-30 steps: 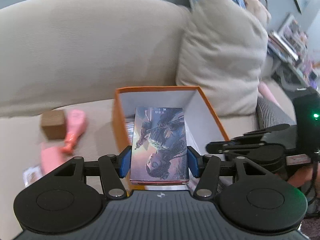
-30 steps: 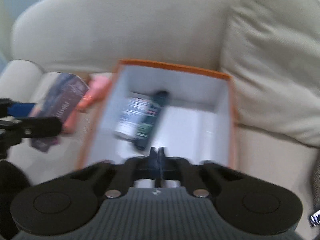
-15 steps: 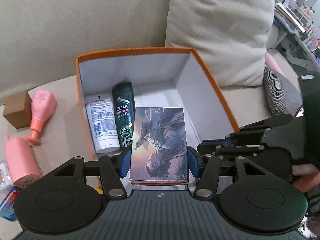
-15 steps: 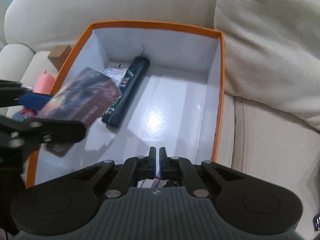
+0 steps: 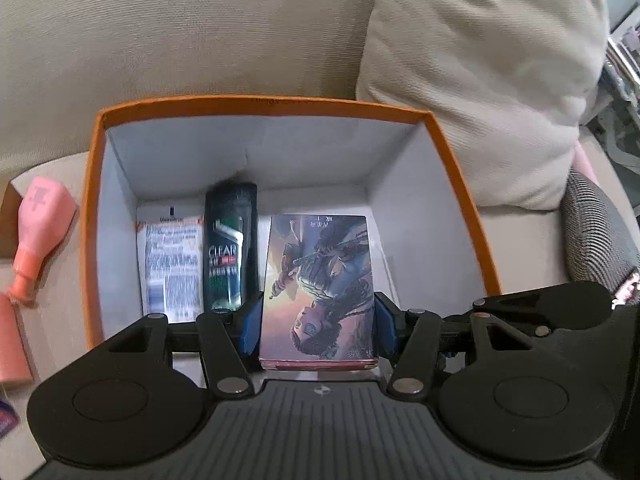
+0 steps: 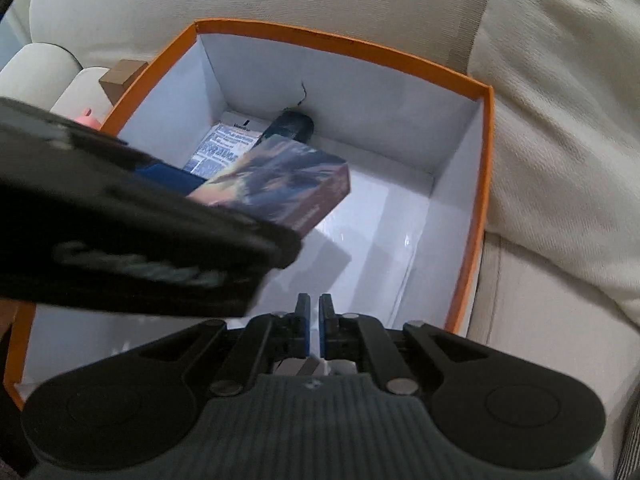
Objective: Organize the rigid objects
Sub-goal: 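Lower the picture box into the orange box with the left gripper, then open the left gripper to release the picture box and withdraw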
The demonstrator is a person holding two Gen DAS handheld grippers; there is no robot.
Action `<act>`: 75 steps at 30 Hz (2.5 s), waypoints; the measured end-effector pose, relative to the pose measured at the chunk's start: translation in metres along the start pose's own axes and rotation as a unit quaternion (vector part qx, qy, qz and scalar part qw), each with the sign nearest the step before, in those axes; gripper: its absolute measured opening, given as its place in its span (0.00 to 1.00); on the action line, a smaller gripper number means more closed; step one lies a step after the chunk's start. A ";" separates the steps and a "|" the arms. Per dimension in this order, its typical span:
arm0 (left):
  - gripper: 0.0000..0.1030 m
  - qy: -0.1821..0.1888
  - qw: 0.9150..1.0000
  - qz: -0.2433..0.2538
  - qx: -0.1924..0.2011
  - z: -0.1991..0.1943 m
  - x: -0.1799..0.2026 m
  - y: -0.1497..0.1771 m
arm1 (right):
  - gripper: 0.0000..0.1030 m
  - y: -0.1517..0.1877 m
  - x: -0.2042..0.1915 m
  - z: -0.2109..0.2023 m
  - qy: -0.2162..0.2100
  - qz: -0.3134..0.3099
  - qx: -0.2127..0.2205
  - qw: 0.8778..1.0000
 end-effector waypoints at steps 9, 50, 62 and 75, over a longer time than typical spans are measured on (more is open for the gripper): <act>0.63 -0.014 1.000 -0.015 -0.002 0.027 -0.006 -0.008 | 0.03 -0.017 0.000 0.021 -0.004 -0.002 0.005 1.000; 0.64 -0.030 0.996 0.014 0.086 -0.099 -0.050 0.015 | 0.62 -0.003 -0.040 0.058 0.005 -0.007 -0.068 0.998; 0.30 0.000 0.998 -0.017 0.065 -0.086 -0.067 0.022 | 0.21 -0.028 -0.051 0.077 0.042 -0.149 -0.039 0.987; 0.23 0.013 0.997 -0.036 0.065 -0.082 -0.075 0.023 | 0.19 -0.043 -0.063 0.085 0.076 -0.219 -0.029 0.972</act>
Point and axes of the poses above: each gripper's, at about its wrist camera, not at the fingertips, and z roughly the way its jaws point, x to its right, y to its underside, the point moved 3 cm from there along z, roughly the way its jaws point, and after that the axes turned 7 degrees about y, right-handed, at the moved point
